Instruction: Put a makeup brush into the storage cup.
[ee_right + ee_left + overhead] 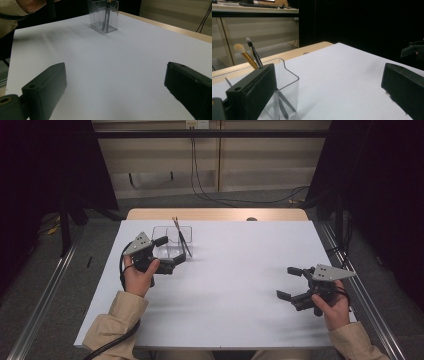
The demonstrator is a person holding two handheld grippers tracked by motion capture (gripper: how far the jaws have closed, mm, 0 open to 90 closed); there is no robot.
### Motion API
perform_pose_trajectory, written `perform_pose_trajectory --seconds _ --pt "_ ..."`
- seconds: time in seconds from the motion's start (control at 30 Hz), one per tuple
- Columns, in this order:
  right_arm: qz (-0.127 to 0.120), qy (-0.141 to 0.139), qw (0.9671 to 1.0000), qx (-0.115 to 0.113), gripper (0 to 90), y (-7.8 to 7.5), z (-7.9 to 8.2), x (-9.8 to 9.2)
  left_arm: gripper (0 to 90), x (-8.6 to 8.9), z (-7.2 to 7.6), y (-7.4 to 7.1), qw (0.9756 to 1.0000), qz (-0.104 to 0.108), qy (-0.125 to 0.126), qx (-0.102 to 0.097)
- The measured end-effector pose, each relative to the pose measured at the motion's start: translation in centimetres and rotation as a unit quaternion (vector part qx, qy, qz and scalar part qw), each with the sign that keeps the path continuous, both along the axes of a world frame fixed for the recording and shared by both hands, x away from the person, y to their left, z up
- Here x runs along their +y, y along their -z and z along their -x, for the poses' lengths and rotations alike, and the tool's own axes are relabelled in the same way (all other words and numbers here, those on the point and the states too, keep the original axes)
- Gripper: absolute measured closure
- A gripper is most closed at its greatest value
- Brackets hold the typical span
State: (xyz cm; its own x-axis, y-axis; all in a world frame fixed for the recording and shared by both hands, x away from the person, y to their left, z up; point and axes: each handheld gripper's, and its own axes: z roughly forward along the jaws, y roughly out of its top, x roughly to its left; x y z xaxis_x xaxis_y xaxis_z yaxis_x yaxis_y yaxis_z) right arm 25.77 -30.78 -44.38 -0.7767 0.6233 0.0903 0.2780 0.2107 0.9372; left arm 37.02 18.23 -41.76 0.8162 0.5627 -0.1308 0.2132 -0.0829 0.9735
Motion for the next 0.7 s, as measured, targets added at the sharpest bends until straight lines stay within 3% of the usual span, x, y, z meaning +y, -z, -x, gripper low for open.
perform_pose_trajectory --seconds 0.7 --pt "-0.001 0.003 1.0 -0.003 3.9 -0.1 0.2 -0.2 0.0 1.8 1.6 -0.6 0.9999 -0.009 0.003 -0.012"
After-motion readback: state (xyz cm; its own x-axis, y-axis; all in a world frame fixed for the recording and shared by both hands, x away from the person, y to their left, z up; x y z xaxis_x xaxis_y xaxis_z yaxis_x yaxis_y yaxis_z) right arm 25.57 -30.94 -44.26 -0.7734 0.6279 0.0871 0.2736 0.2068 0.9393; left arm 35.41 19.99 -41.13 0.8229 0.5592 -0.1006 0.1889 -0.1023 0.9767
